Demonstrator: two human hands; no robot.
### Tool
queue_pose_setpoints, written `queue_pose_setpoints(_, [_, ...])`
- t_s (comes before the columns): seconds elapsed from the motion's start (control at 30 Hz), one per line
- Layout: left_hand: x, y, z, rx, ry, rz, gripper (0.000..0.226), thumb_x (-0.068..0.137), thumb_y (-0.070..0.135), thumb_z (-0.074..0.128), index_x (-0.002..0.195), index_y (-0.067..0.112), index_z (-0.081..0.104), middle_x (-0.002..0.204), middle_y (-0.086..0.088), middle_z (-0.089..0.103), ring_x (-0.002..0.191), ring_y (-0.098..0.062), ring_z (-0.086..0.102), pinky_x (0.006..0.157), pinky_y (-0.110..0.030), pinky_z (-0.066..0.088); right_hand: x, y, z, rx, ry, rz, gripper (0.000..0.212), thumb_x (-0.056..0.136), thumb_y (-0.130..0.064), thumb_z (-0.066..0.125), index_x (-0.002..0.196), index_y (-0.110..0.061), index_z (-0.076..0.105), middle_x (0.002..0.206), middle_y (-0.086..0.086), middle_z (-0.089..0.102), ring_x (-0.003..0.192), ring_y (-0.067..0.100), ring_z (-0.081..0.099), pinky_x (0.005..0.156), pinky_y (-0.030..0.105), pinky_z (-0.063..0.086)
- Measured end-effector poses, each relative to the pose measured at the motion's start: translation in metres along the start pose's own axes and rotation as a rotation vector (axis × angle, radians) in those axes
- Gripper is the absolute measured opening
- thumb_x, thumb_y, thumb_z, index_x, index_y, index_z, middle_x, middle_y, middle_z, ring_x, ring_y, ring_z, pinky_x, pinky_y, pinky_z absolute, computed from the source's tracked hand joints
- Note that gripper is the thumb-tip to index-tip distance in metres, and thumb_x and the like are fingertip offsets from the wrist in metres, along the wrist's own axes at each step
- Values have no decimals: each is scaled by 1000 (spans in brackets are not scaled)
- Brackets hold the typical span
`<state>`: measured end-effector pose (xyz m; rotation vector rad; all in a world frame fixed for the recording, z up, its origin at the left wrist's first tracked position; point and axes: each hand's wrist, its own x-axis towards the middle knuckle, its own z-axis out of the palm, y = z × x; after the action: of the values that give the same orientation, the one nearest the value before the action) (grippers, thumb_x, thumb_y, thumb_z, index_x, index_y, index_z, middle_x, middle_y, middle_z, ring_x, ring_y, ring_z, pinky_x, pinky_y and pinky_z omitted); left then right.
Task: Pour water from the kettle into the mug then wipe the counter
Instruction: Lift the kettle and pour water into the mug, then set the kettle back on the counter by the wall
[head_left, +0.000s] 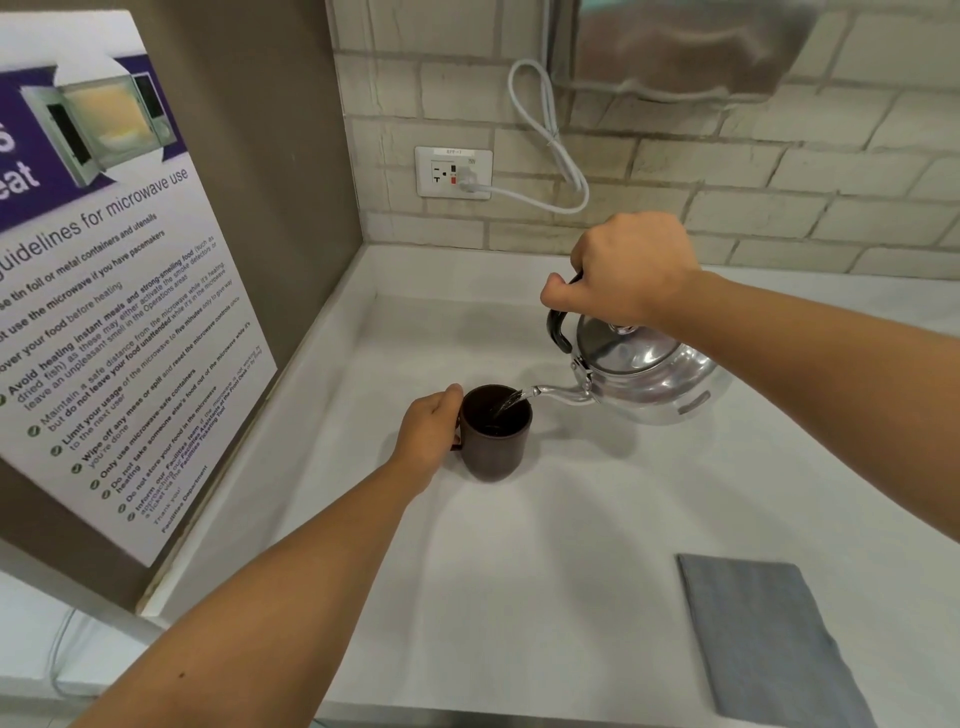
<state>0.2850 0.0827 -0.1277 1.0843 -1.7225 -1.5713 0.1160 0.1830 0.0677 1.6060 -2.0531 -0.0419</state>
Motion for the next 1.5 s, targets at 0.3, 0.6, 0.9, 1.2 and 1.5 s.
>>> queue_pose_setpoints(0.3, [0,0,0,-20,-4,1,38,91,34,45,62,10,46,63,-8,47,63,-21,46,62,-31,45,3,0,-1,-3,2,0,51,76,-51,41,42,-14,32,39,-1,24,37,20,23,45,22,20])
queue_pose_setpoints(0.6, [-1,1,-1,2,-12,-6,37,92,36,43,68,9,52,70,-11,50,68,-23,50,69,-35,47,-2,9,15,113,-13,87,52,75,-53,44,42,-14,33,37,-2,26,38,20,28,44,22,23])
queue_pose_setpoints(0.9, [-3,3,0,23,-3,-25,38,93,37,43,70,9,52,71,-12,52,69,-23,52,71,-36,49,-7,20,26,279,-40,204,50,71,-53,45,44,-14,28,40,1,25,41,21,27,42,26,24])
queue_pose_setpoints(1.2, [1,2,-4,-30,-31,-49,34,89,21,49,56,13,43,54,-2,45,52,-16,44,48,-16,42,4,41,29,459,-48,405,48,64,-57,45,44,-15,35,41,-1,32,43,20,35,44,26,27])
queue_pose_setpoints(1.5, [47,42,-18,154,-79,-77,51,85,50,54,46,18,54,53,-3,57,58,-21,56,74,-40,49,23,77,44,577,10,536,47,68,-53,45,44,-19,24,41,-3,24,44,19,28,45,27,23])
